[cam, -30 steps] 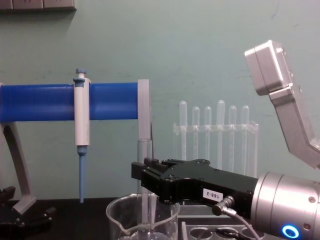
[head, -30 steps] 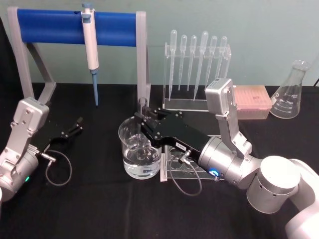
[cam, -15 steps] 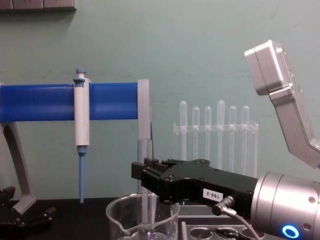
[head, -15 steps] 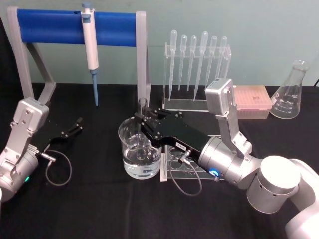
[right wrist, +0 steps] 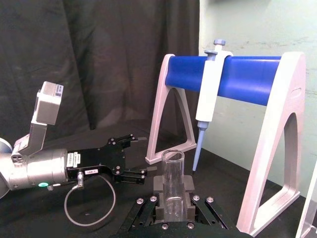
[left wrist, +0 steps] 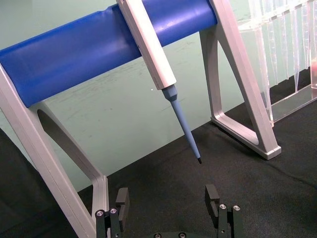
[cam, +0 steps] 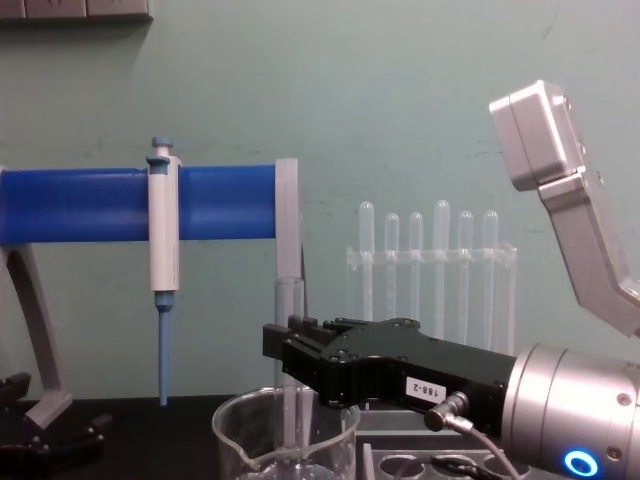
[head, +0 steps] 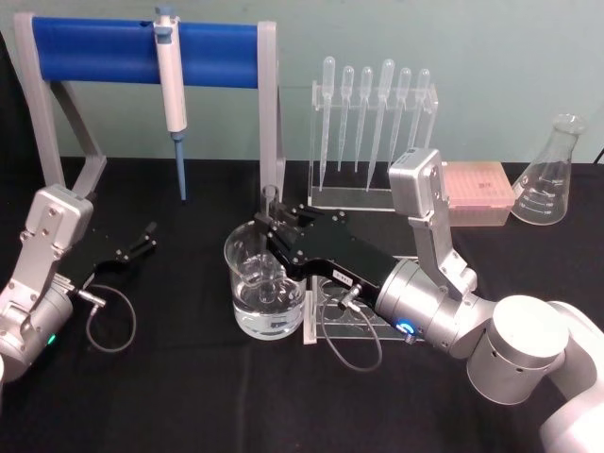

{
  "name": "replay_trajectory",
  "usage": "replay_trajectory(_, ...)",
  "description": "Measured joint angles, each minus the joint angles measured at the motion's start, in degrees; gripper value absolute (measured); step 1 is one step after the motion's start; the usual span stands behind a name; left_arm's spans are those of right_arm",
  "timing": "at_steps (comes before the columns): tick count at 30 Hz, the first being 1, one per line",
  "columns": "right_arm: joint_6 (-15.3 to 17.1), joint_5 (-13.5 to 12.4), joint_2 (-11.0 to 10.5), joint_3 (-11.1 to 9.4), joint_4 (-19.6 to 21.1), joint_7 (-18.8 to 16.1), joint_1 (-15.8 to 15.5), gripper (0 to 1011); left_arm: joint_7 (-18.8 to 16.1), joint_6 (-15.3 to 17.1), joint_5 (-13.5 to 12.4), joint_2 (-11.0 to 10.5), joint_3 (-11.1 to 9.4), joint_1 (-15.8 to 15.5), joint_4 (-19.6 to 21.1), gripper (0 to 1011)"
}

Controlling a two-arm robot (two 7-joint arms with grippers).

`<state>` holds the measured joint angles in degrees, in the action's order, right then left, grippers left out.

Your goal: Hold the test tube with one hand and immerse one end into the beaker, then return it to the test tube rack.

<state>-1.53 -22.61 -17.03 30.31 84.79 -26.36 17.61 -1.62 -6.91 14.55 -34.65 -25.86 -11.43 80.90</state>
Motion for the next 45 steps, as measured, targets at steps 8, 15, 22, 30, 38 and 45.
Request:
replay_trajectory(8,0.0,0.0,0.0,0.0,0.0,0.0,0.0,223,0.0,0.0,0.0,0.0,0.0,0.0,0.0,1000)
replay_trajectory(15,0.0,0.0,0.0,0.0,0.0,0.0,0.0,223,0.0,0.0,0.0,0.0,0.0,0.0,0.0,1000)
replay_trajectory(22,3.0,0.5,-1.6,-0.5,5.9,0.0,-0.5,223,0.0,0.0,0.0,0.0,0.0,0.0,0.0,1000)
replay_trajectory(30,9.8,0.0,-4.7,-1.9,15.7,1.0,0.9,223,0.0,0.0,0.0,0.0,0.0,0.0,0.0,1000)
replay_trajectory(38,13.0,-2.8,-8.1,-5.2,22.6,2.5,0.2,222,0.0,0.0,0.0,0.0,0.0,0.0,0.0,1000)
replay_trajectory(45,13.2,-5.2,-12.3,-9.5,27.4,4.7,-4.7,222,0.0,0.0,0.0,0.0,0.0,0.0,0.0,1000)
